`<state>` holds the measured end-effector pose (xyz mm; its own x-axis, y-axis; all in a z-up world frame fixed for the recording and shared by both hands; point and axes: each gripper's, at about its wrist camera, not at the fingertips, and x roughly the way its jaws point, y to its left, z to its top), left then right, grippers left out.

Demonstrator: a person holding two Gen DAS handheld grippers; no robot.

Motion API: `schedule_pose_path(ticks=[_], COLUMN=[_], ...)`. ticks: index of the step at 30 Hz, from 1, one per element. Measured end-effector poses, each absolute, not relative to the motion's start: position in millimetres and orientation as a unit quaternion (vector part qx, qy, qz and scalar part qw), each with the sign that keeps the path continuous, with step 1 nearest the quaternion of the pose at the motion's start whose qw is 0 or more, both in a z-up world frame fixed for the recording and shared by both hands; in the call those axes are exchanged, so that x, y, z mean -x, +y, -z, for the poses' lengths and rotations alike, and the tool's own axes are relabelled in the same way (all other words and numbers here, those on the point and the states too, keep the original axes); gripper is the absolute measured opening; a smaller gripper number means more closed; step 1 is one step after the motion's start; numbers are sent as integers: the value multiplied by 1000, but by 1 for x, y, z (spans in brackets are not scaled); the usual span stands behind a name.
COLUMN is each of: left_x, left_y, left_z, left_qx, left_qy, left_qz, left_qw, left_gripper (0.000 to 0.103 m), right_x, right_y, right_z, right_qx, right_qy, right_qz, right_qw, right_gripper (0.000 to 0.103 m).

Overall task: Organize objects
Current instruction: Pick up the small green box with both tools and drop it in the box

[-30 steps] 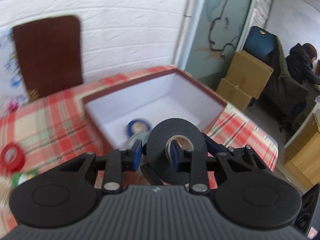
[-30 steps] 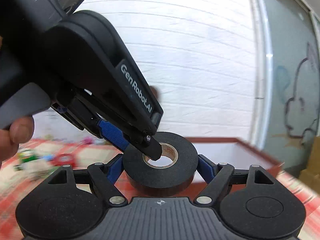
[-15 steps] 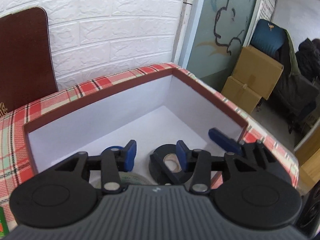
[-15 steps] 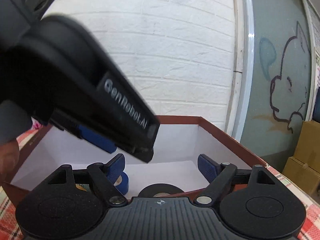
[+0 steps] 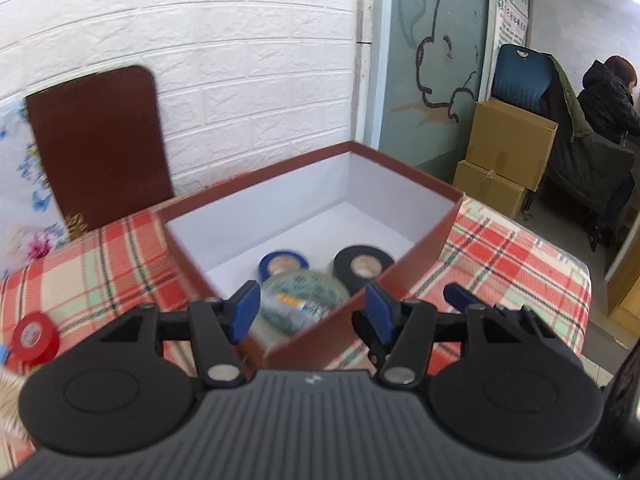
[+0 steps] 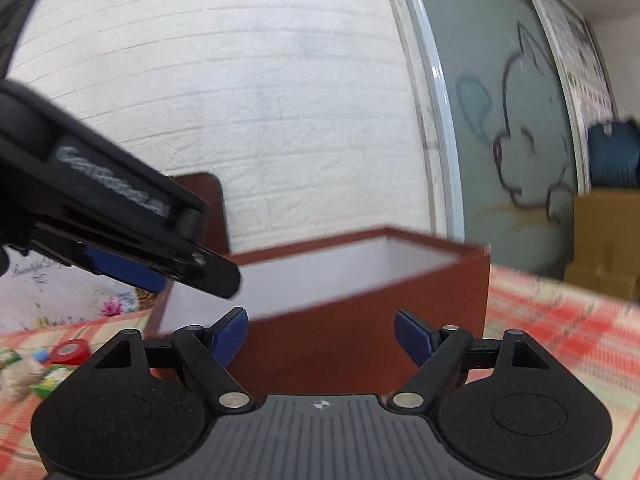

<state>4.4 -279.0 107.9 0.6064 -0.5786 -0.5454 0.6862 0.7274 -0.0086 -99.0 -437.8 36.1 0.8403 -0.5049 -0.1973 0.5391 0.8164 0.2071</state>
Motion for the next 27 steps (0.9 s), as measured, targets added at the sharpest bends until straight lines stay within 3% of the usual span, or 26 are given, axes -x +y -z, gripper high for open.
schedule_pose_path(ticks=[5, 20, 23, 25, 27], left_x=[3, -40, -47, -46, -45], left_y=[-231, -5, 33, 48, 60], left_z=[-87, -6, 3, 14, 16], left_qx=[-99, 0, 7, -1, 26], left_qy=[291, 373, 346, 316, 303], left_qz=[318, 50, 2, -11, 3], left_qw=[897, 927, 938, 949, 953], left_gripper=[63, 64, 73, 91, 92], right_x=[88, -10, -28, -40, -55], right_y=[-408, -280, -265, -258, -251], right_z=[-27, -22, -22, -23, -27], right_qx=[-154, -16, -8, -1, 9], right_qy=[126, 267, 271, 262, 250], right_qz=[237, 63, 41, 33, 30], right_qw=[951, 962, 962, 964, 968], right_gripper=[80, 76, 75, 75, 75])
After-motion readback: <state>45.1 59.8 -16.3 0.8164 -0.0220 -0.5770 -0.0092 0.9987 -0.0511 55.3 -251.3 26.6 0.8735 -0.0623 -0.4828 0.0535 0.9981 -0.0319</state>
